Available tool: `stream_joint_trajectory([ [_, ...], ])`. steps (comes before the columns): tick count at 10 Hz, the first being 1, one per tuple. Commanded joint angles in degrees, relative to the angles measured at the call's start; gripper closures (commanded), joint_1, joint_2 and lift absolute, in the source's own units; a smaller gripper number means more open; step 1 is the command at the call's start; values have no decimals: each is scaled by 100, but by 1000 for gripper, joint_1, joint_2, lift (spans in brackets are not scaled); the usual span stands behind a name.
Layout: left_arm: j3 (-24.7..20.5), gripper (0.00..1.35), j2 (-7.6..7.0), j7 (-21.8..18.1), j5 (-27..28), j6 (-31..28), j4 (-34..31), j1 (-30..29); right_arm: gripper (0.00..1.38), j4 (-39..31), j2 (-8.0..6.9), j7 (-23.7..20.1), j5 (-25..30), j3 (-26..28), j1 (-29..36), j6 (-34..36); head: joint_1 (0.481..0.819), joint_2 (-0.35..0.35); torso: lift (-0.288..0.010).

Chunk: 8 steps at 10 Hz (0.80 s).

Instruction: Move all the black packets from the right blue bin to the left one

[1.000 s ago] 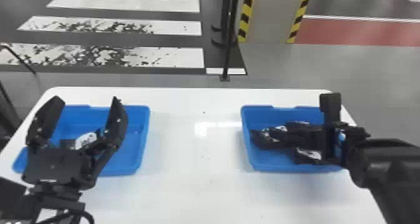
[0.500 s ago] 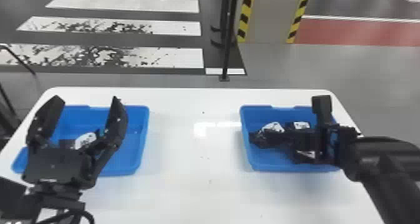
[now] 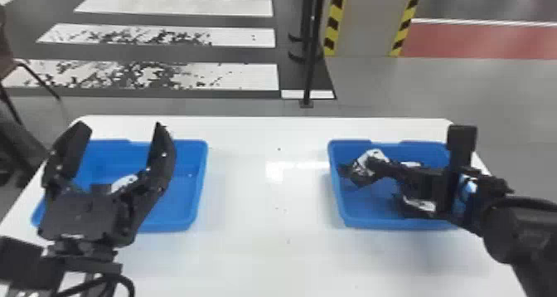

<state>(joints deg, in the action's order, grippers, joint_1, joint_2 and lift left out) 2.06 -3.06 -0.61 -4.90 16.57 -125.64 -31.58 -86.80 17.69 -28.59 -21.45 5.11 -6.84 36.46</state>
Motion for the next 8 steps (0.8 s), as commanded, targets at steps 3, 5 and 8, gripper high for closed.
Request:
stream_joint_trajectory([
  [3, 46, 111, -10, 61, -1, 171, 0, 22, 1073, -735, -99, 20, -1248, 528, 571, -539, 695, -73, -140],
  [5, 126, 117, -19, 105, -138, 129, 0, 36, 1073, -552, -108, -218, -2425, 174, 557, -680, 695, -58, -140],
  [8, 468, 117, -125, 105, -915, -461, 0, 134, 1073, -454, -46, -587, -3842, -740, 304, -764, 690, 22, -140],
])
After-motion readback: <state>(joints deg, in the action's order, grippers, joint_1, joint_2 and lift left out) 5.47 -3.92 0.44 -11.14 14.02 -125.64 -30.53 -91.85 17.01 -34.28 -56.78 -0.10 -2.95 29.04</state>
